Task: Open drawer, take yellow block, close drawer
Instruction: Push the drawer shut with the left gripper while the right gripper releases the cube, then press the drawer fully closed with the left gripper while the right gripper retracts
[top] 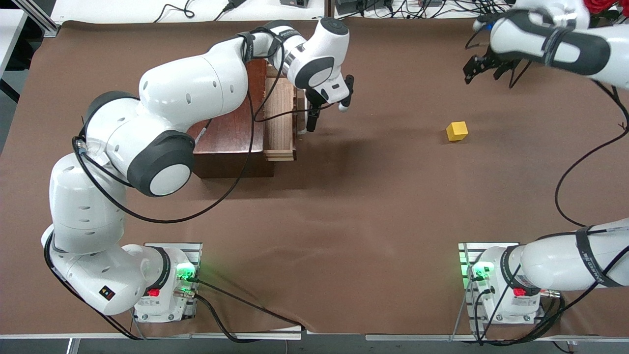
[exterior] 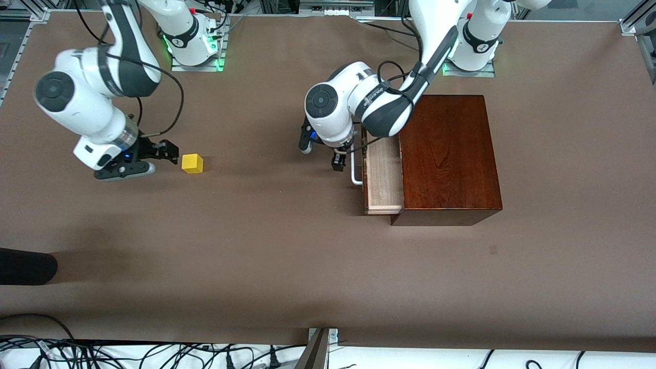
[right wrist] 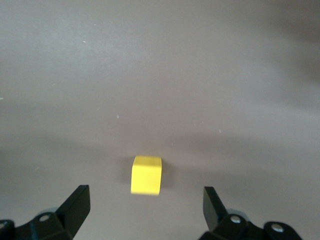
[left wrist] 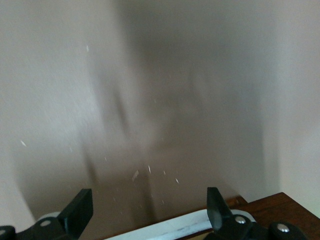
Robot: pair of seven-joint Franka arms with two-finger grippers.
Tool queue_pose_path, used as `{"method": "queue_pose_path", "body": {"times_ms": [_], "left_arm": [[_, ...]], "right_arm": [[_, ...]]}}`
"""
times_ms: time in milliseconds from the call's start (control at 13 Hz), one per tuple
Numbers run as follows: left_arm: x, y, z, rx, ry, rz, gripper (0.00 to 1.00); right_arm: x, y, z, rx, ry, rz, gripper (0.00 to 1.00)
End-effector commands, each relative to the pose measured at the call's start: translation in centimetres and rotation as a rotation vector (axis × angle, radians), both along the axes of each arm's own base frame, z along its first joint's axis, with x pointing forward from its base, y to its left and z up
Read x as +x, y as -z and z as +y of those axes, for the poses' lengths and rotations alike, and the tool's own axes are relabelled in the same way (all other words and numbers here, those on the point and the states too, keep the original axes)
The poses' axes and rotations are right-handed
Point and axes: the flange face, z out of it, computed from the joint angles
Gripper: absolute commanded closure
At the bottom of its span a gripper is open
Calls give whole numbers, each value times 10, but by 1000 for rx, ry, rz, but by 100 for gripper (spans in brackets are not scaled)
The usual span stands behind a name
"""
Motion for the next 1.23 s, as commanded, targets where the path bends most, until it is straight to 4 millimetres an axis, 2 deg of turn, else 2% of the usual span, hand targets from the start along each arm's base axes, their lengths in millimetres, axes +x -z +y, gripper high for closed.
{"method": "queue_pose_path", "body": {"times_ms": [0,308,462,692,923,1000,1077,1154], "left_arm": [[15,-15,39,72,-2,4,0],[35,-15,67,97,-53,3,0],[34,-15,65,97,-48,-1,0],[35,-15,69,126,-33,-16,0],[36,-14,75,158,-31,-8,0],[36,-12,76,177,-18,-20,0],[35,-9,78,188,-19,-19,0],[35,-9,77,185,-18,-22,0]], "right_arm": [[12,-60,1,-4,8,36,0],[2,-124,0,-8,13,44,0],[1,-147,0,-11,15,72,0],[4,-180,-1,-7,-4,24,0],[2,-182,-5,1,30,50,0],[1,-183,-17,5,48,53,0],[-8,-189,-31,6,59,64,0],[-23,-192,-35,7,64,63,0]]}}
